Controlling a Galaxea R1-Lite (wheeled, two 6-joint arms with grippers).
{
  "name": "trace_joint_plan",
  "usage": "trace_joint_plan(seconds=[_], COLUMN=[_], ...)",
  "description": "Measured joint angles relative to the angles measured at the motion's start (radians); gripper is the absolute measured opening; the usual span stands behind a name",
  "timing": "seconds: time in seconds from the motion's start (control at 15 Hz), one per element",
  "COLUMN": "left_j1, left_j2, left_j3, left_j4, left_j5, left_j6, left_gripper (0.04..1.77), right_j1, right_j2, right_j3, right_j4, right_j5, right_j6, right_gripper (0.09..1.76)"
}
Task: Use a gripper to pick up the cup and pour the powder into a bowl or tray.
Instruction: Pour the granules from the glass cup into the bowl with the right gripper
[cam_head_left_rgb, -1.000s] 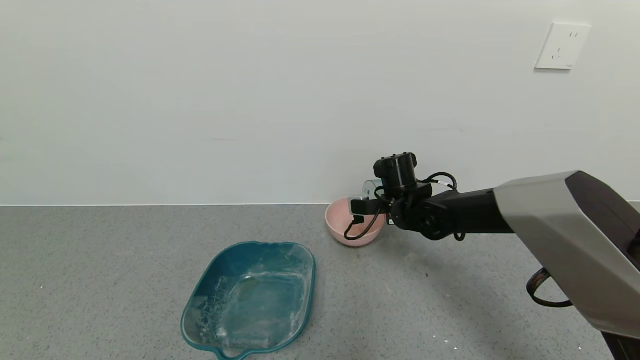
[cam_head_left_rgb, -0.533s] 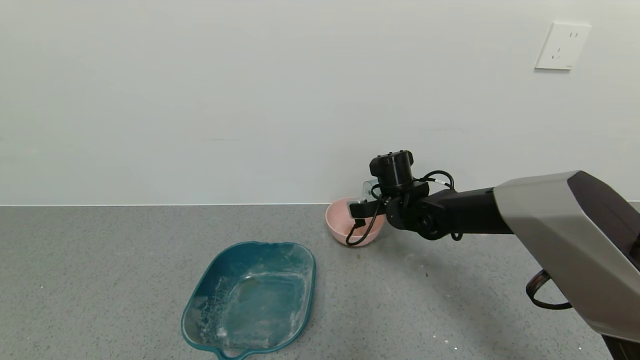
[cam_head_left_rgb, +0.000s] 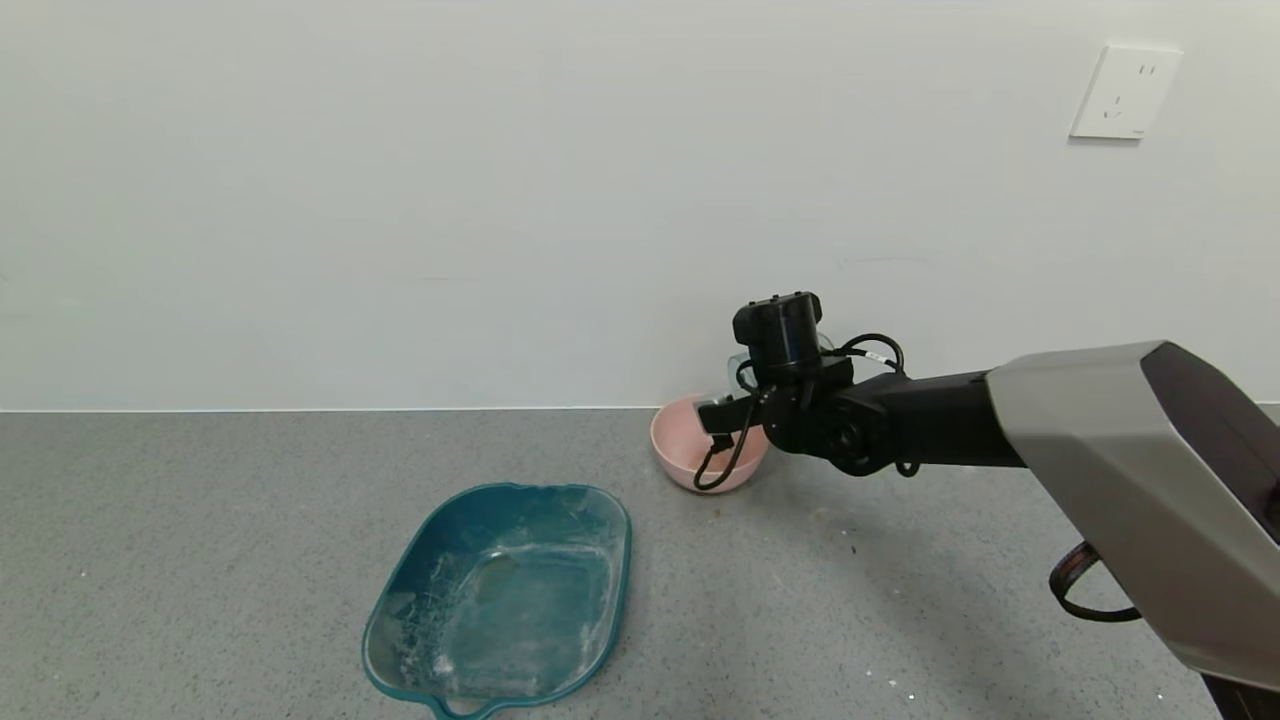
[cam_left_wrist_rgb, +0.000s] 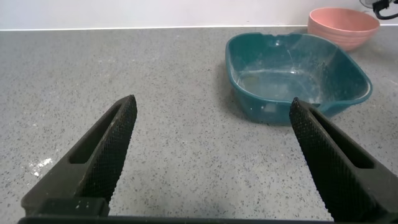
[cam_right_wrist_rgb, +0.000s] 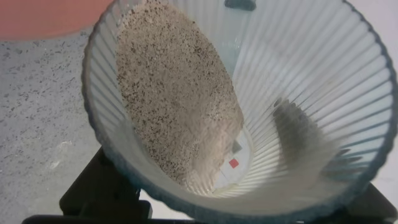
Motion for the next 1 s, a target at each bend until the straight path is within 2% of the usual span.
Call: trace_joint_plan(seconds=[0.33, 1.0], left_j1=[0.0, 0.0], left_j2=[0.0, 0.0], left_j3=[0.0, 0.0], left_j4=[0.0, 0.0], left_j5=[0.0, 0.0], left_j6=[0.0, 0.0], left_gripper=[1.76, 1.76], right_j1=[0.005, 0.014], right_j2=[0.0, 0.0], right_j3=[0.0, -0.003], right_j4=[-0.002, 0.013], right_j5=[-0.045, -0.08], right_j6=[-0.058, -0.093], right_gripper=[1.35, 1.35])
